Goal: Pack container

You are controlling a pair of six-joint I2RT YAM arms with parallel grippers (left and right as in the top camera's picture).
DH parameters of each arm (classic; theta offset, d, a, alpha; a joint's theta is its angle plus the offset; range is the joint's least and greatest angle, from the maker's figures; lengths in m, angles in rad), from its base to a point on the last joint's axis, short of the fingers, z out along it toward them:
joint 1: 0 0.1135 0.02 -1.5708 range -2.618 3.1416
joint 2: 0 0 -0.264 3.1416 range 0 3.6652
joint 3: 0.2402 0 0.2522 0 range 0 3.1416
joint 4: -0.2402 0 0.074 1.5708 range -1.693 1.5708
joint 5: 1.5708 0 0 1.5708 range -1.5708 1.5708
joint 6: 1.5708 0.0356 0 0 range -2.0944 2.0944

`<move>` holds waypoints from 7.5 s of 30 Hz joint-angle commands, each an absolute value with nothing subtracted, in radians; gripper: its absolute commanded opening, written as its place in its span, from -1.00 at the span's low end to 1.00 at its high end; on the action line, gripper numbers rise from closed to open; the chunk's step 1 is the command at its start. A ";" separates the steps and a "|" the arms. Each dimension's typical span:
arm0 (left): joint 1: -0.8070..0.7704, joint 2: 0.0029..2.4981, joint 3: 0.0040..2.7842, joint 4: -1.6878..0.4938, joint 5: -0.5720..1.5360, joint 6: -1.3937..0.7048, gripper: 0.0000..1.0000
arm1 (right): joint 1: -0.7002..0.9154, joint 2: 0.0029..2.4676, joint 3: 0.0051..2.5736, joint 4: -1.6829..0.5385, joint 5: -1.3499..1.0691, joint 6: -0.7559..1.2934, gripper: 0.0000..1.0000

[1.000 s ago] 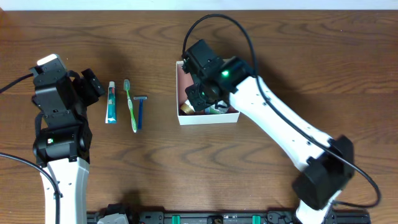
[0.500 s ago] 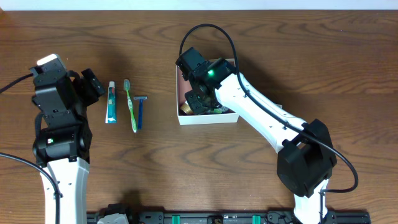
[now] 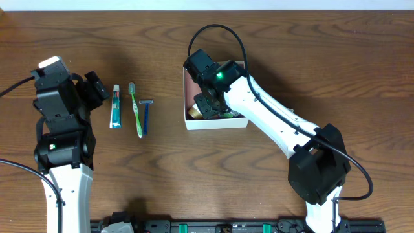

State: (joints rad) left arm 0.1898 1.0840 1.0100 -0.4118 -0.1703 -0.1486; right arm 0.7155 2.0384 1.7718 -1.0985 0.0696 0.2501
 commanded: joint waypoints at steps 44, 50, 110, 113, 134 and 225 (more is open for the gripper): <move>0.195 1.084 1.032 -0.411 -0.168 -0.131 0.96 | 0.320 1.674 1.843 -1.350 0.110 0.448 0.65; 0.195 1.084 1.032 -0.411 -0.168 -0.131 0.96 | 0.215 1.741 1.751 -1.418 0.008 0.448 0.60; 0.195 1.084 1.032 -0.411 -0.168 -0.131 0.96 | 0.233 1.678 1.336 -0.948 0.060 0.533 -0.24; 0.195 1.084 1.032 -0.411 -0.168 -0.131 0.96 | 0.266 1.648 1.423 -1.015 0.060 0.533 -0.24; 0.195 1.084 1.032 -0.411 -0.168 -0.131 0.96 | 0.654 1.710 1.636 -0.785 0.075 0.396 -0.20; 0.244 1.888 1.105 -0.286 -0.026 0.150 0.67 | -0.053 1.519 1.705 -1.097 -0.112 0.500 0.98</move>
